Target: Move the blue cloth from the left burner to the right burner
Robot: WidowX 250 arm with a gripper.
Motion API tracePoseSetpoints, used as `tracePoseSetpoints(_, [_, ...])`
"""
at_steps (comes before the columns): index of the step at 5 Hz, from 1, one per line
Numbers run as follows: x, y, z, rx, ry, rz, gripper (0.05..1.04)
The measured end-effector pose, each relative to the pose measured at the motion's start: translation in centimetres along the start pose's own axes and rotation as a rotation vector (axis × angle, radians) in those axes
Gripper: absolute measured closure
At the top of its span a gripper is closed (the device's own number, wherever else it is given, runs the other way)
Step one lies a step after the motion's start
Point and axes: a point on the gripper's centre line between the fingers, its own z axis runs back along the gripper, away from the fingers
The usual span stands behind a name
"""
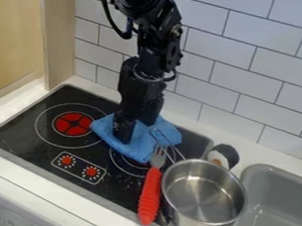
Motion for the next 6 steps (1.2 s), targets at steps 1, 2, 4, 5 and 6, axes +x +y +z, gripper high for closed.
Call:
tracePoseSetpoints(1, [0.0, 0.3, 1.3, -0.032, 0.002, 0.019, 0.085])
tracePoseSetpoints(2, [0.2, 0.3, 3.1, -0.077, -0.001, 0.030, 0.085])
tracePoseSetpoints(4, [0.9, 1.1, 6.1, -0.143, 0.007, 0.056, 0.085])
tracePoseSetpoints(5, [1.6, 2.2, 8.6, -0.216, 0.013, 0.089, 0.085])
tracePoseSetpoints(6, [2.2, 3.7, 10.3, -0.296, 0.012, 0.141, 0.085])
